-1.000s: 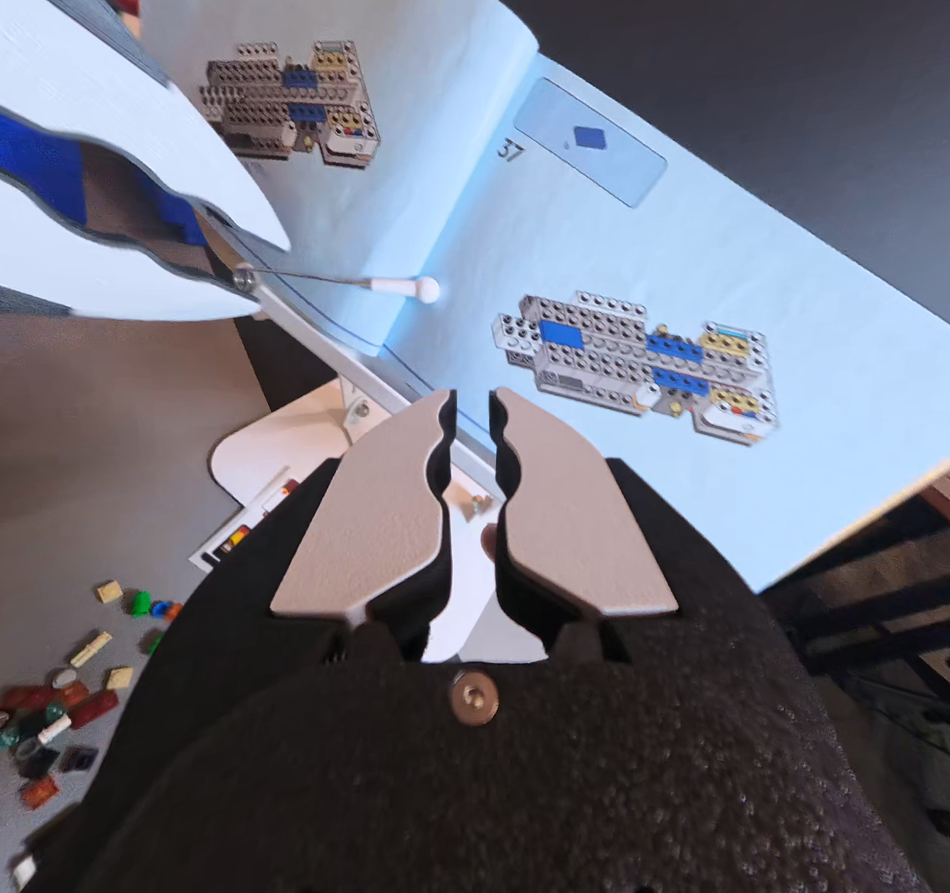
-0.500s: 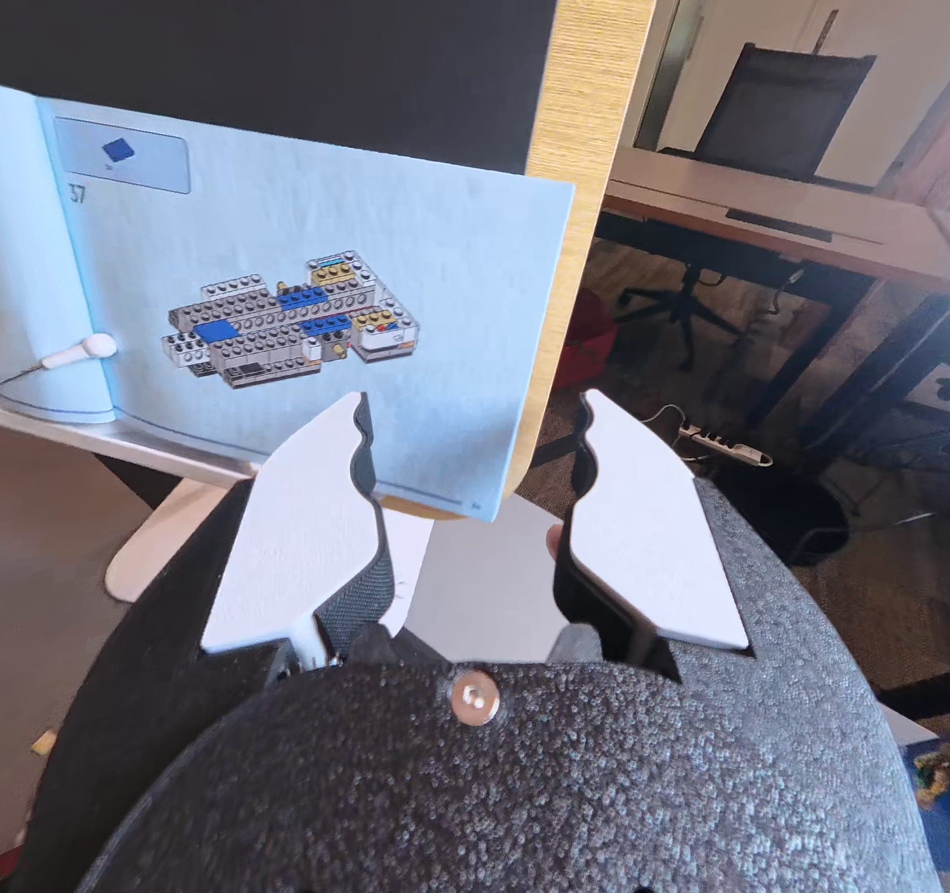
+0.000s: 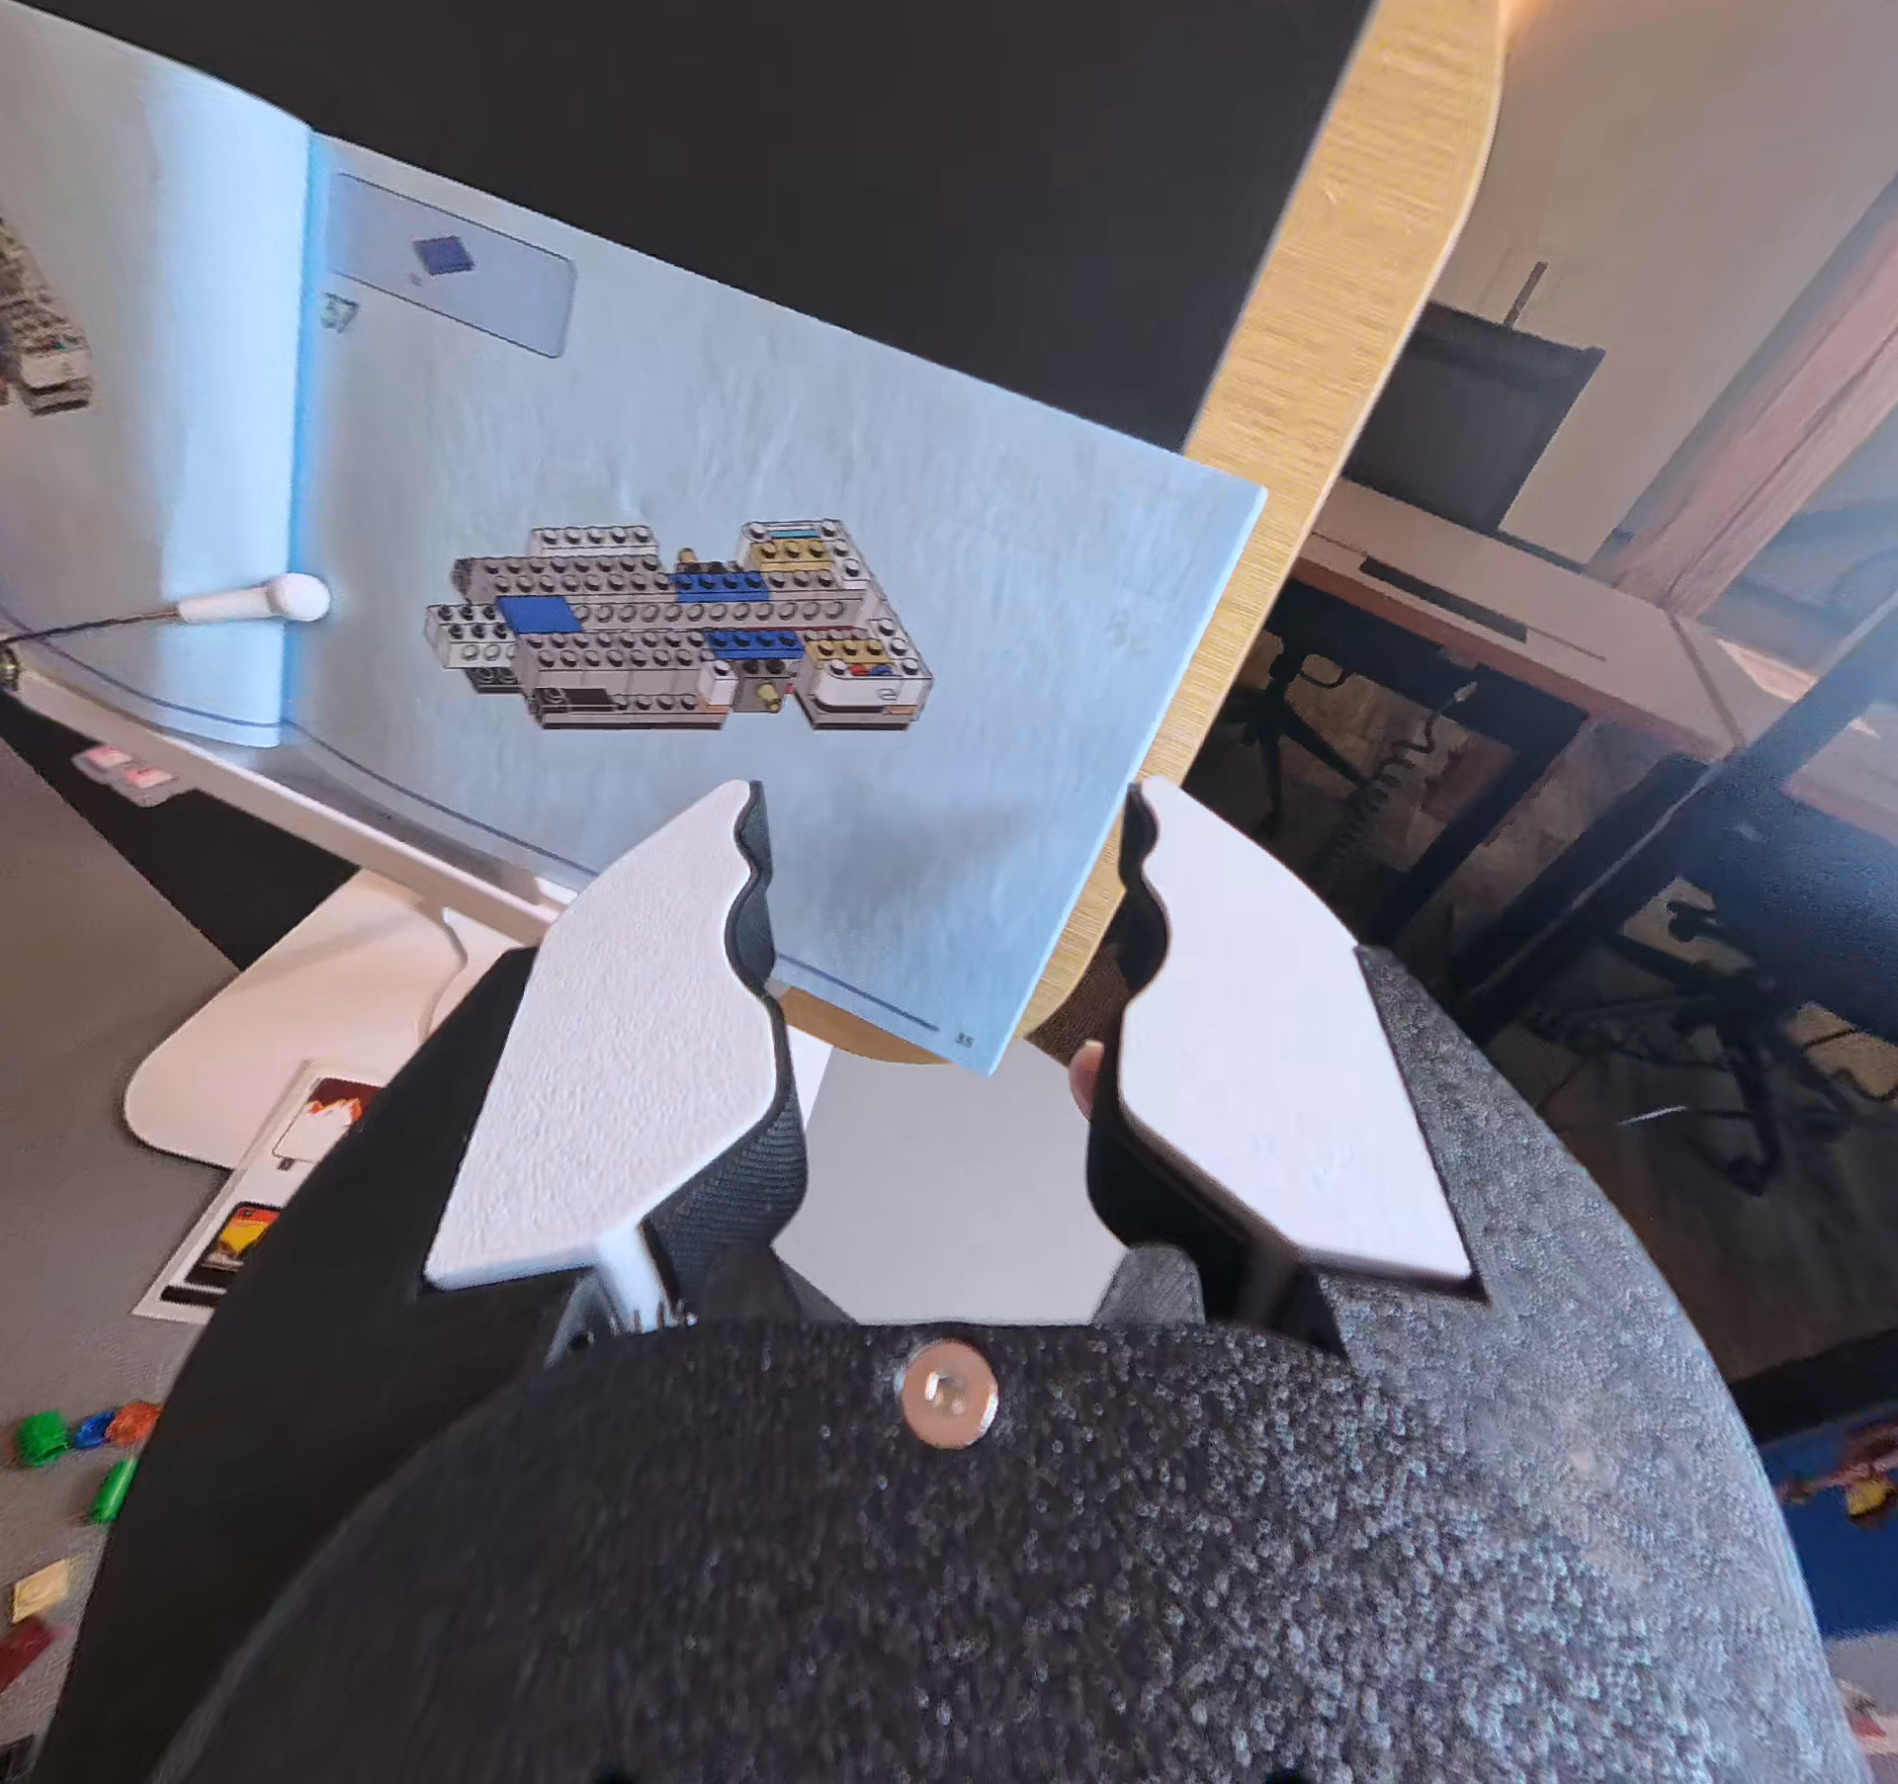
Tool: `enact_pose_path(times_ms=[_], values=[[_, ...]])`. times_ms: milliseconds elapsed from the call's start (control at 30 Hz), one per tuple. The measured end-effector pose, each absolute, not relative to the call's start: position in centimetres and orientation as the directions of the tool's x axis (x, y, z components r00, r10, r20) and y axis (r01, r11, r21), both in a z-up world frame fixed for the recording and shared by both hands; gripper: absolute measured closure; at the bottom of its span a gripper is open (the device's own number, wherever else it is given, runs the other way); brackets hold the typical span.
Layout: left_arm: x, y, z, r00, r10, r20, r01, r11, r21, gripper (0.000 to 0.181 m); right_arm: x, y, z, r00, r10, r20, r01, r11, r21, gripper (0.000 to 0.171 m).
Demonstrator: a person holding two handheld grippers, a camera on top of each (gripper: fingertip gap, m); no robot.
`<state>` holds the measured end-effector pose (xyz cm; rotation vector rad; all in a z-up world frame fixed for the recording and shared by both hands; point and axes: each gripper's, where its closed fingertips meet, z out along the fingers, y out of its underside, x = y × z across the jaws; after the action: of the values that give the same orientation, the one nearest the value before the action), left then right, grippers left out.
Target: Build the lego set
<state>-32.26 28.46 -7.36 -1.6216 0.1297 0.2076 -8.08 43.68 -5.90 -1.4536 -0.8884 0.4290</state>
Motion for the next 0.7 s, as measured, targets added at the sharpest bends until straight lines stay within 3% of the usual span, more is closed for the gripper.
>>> enact_pose_path(times_ms=[333,467,533,700], values=[[-31.2,27.6,-8.7,0.982,-0.004,-0.190,-0.190,-0.074,-0.979,0.138,-10.4,42.4,-7.9,0.602,0.735,0.312,0.316,0.139,-0.939,0.114],[-29.9,26.8,-9.1,0.979,-0.039,-0.199,-0.202,-0.075,-0.977,0.138,-8.7,36.6,-4.2,0.550,0.732,0.402,0.207,0.346,-0.915,0.131],[-28.9,26.2,-9.1,0.979,-0.078,-0.188,-0.194,-0.068,-0.979,0.141,-7.1,31.7,-4.2,0.497,0.783,0.375,0.159,0.343,-0.926,0.134],[-25.0,22.6,-8.5,0.952,-0.170,-0.255,-0.256,0.015,-0.967,0.178,-1.6,20.4,-6.7,0.401,0.862,0.309,0.148,0.272,-0.951,0.144]])
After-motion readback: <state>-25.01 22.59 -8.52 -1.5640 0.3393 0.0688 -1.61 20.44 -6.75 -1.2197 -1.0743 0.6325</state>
